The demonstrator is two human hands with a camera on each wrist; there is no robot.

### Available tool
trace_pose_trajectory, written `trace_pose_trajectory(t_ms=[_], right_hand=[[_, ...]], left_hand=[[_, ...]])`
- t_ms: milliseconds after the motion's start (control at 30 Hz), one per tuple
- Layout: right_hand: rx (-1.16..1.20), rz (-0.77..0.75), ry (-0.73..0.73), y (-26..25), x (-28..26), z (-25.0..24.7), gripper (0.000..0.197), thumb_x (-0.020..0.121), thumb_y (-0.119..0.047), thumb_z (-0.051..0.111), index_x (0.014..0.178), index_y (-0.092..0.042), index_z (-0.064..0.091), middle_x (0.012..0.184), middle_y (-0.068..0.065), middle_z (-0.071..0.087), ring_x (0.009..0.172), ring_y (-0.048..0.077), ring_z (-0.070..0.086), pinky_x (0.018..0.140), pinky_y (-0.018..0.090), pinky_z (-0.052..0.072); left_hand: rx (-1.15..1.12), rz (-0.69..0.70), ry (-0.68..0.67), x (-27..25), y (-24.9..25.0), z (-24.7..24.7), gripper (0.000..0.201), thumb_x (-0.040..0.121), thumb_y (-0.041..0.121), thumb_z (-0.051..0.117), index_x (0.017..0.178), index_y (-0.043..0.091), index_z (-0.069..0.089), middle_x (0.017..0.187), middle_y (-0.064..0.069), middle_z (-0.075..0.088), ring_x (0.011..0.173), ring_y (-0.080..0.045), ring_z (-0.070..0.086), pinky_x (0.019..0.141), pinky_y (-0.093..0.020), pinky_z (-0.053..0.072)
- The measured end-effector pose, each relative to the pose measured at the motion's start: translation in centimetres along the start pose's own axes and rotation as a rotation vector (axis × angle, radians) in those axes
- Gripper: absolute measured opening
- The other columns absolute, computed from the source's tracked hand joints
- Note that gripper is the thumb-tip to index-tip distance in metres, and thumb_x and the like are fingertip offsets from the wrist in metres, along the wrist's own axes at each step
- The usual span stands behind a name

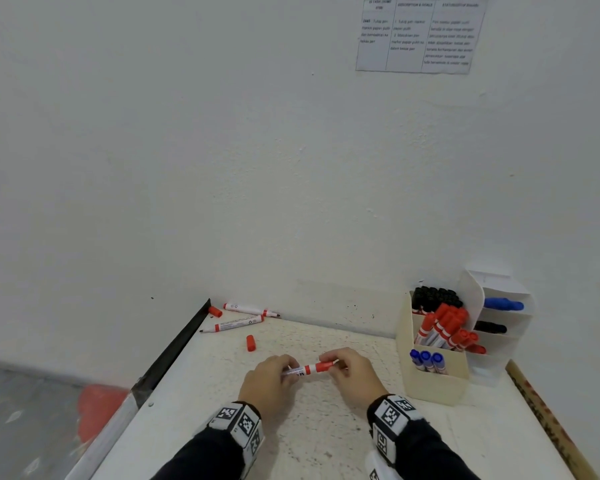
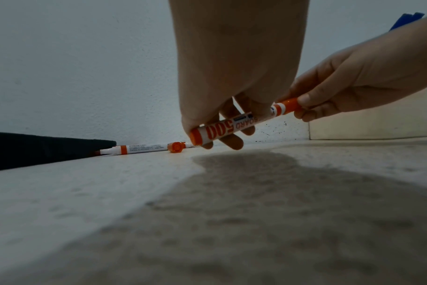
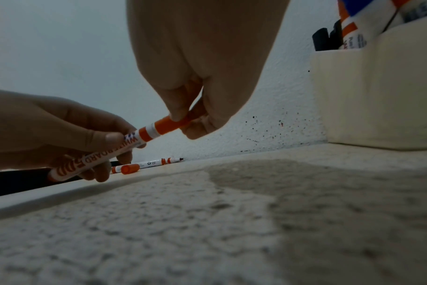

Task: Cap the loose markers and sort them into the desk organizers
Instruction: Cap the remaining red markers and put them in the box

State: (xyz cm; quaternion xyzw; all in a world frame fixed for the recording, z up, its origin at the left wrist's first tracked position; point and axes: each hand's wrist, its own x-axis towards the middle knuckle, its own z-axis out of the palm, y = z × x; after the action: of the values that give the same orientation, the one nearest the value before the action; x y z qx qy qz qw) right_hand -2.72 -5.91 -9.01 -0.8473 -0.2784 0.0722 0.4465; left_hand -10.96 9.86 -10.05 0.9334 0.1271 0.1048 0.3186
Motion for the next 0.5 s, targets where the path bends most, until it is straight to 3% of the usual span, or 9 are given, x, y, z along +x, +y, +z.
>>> trace_pose_trajectory(t_ms=[67, 133, 200, 267, 367, 500], right_hand=[[0.084, 0.034, 0.014, -0.1, 0.0, 0.3, 0.031, 0.087, -0.003, 0.053, 0.089, -0.033, 0.060, 0.093, -0.011, 0.061, 0.086, 0.002, 0.057, 0.076, 0.010, 0.043], [0.145, 0.059, 0.028, -0.6, 0.1, 0.4, 0.012, 0.091, -0.014, 0.054, 0.088, -0.023, 0.061, 0.079, -0.007, 0.059, 0.067, 0.003, 0.052, 0.064, 0.013, 0.041], [0.106, 0.070, 0.021, -0.9, 0.1, 0.4, 0.026, 0.095, -0.031, 0.047, 0.074, -0.017, 0.055, 0.064, -0.005, 0.048, 0.055, 0.007, 0.039, 0.055, 0.019, 0.033], [0.064, 0.107, 0.038, -1.4, 0.0, 0.5, 0.041, 0.097, -0.041, 0.037, 0.063, -0.018, 0.044, 0.059, -0.005, 0.037, 0.054, 0.010, 0.034, 0.056, 0.025, 0.030], [-0.003, 0.144, 0.025, -1.8, -0.1, 0.6, 0.048, 0.097, -0.046, 0.031, 0.058, -0.020, 0.039, 0.056, -0.005, 0.035, 0.052, 0.011, 0.033, 0.055, 0.027, 0.030], [-0.012, 0.157, -0.024, -2.1, -0.1, 0.7, 0.047, 0.098, -0.041, 0.030, 0.058, -0.019, 0.038, 0.057, -0.005, 0.035, 0.053, 0.010, 0.033, 0.054, 0.025, 0.029]], left_hand=[[-0.043, 0.004, -0.017, -0.1, 0.0, -0.1, 0.015, 0.094, 0.027, 0.047, 0.101, 0.028, 0.060, 0.093, 0.009, 0.060, 0.083, -0.009, 0.056, 0.079, -0.024, 0.048], [-0.134, 0.012, -0.068, -0.3, 0.1, -0.2, 0.018, 0.095, 0.028, 0.043, 0.087, 0.029, 0.059, 0.082, 0.008, 0.060, 0.072, -0.008, 0.053, 0.073, -0.026, 0.045], [-0.234, 0.035, -0.124, -0.6, 0.5, -0.3, 0.018, 0.093, 0.035, 0.048, 0.078, 0.031, 0.058, 0.077, 0.005, 0.060, 0.068, -0.010, 0.052, 0.072, -0.029, 0.045], [-0.282, 0.077, -0.135, -0.8, 0.6, -0.3, 0.010, 0.084, 0.044, 0.059, 0.081, 0.034, 0.059, 0.078, 0.004, 0.064, 0.070, -0.012, 0.057, 0.069, -0.025, 0.046], [-0.185, 0.131, -0.144, -0.6, 0.5, -0.2, 0.010, 0.084, 0.040, 0.062, 0.080, 0.034, 0.056, 0.071, 0.011, 0.059, 0.066, -0.005, 0.053, 0.065, -0.018, 0.042], [-0.112, 0.133, -0.178, -0.4, 0.4, -0.2, 0.026, 0.092, 0.037, 0.052, 0.066, 0.033, 0.051, 0.058, 0.011, 0.048, 0.055, -0.003, 0.043, 0.057, -0.020, 0.033]])
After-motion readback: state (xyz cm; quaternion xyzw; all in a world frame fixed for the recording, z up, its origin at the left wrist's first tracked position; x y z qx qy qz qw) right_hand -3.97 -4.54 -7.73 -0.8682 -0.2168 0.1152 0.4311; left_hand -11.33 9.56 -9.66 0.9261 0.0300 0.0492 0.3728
